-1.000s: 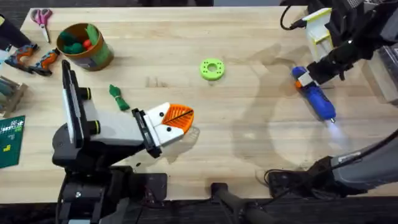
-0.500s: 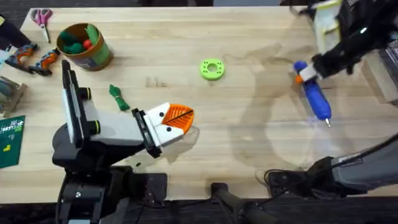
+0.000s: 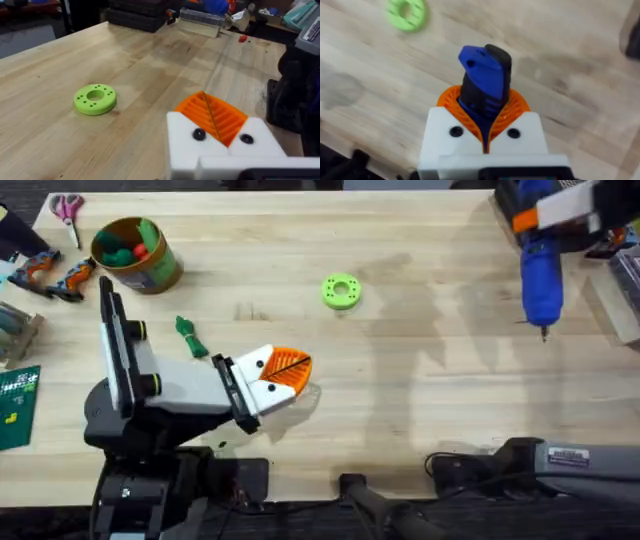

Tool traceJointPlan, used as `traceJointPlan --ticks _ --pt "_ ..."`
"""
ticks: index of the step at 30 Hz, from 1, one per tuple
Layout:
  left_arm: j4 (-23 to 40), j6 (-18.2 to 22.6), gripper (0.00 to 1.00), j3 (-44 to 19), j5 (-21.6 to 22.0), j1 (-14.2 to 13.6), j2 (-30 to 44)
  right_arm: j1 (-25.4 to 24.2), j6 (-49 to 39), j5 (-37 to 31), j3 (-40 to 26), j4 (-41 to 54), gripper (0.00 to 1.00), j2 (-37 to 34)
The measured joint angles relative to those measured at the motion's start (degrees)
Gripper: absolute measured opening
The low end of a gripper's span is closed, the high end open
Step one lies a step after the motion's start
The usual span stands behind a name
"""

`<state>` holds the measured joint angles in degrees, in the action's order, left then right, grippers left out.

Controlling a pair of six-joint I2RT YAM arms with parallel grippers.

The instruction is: Pick up the gripper from the table and insert it into the empty holder that is missing its gripper. Then pick up a screw, insert it into the mounting hole, and use the screwdriver to tighten it. Finally, clean up the table by picking up the vegetable and placing it into the bucket.

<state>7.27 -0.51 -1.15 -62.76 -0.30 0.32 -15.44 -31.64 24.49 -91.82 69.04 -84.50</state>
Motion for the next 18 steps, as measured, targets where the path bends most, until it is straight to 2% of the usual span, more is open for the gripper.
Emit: traceJointPlan --ticks 10,15,18 --pt "0.00 0.00 0.004 0.00 0.00 0.00 -0.02 0.20 -0.05 16.78 -0.34 3.72 0.027 8.68" --pt "0.00 0.01 0.004 0.00 0.00 0.00 -0.01 1.33 -0.85 20.07 0.39 4.25 0.027 14.88" --pt "0.00 0.02 0.004 0.00 0.00 0.00 0.00 1.42 -1.32 21.30 3.86 3.00 0.026 20.90"
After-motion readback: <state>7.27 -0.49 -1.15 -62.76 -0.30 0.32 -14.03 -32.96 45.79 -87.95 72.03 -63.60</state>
